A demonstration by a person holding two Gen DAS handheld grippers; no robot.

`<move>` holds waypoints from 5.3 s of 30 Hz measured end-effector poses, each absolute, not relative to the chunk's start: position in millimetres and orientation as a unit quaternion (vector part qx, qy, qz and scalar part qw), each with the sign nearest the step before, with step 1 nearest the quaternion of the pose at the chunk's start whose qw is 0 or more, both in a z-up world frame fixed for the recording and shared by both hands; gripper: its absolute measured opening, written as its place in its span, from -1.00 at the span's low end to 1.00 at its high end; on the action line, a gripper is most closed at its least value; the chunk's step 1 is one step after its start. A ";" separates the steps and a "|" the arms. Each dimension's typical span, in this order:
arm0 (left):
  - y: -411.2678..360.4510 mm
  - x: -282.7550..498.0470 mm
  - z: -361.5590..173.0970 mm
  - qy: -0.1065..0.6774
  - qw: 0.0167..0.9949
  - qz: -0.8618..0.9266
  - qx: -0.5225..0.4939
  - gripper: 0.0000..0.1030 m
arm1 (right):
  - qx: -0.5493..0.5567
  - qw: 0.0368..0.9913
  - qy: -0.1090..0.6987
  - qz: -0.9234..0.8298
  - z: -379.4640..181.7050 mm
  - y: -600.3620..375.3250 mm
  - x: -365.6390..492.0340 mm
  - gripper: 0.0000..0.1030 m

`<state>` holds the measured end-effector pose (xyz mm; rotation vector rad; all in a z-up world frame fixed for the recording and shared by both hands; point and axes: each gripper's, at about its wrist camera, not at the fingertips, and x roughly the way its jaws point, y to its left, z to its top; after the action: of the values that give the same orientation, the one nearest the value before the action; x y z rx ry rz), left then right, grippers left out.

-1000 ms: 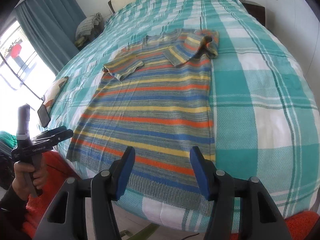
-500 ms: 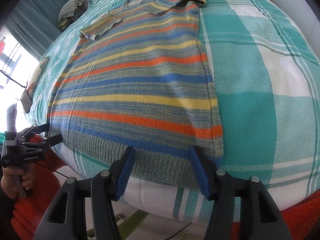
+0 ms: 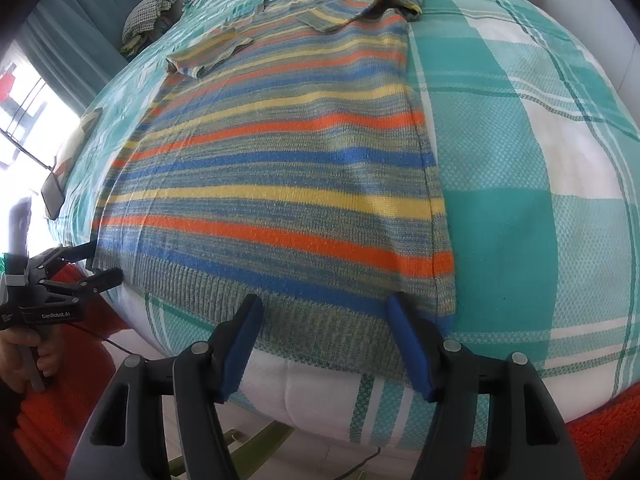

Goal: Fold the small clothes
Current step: 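Open both tools, releasing the hem, and press it flat on the bed, then move the right tool to a sleeve cuff and close on it, then carry the held sleeve across the sweater body with the right tool, then open, then move the left tool to the other sleeve cuff and close on it, then carry the held sleeve across the sweater body with the left tool, then open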

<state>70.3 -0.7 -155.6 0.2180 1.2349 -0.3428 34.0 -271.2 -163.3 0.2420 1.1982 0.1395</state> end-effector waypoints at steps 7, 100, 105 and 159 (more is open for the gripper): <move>2.5 56.8 -127.1 0.556 0.808 -0.174 0.090 0.79 | 0.112 0.817 0.561 0.066 -163.1 -271.3 33.6 0.27; 81.8 100.7 -129.8 0.473 0.881 -0.005 0.013 0.80 | 0.344 0.822 0.408 -0.198 -150.2 -585.7 147.1 -0.66; 82.4 97.6 -127.7 0.470 0.883 -0.007 0.011 0.80 | 0.319 0.837 0.396 -0.202 -135.4 -578.4 113.7 0.07; 113.8 325.9 -74.5 0.440 0.875 -0.048 -0.198 -0.94 | 0.095 0.868 0.478 0.096 -140.8 -284.1 38.3 0.34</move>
<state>325.9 113.8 -74.5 -0.4126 0.9190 -0.0996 38.3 -284.1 -140.8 0.1983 1.0014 0.2002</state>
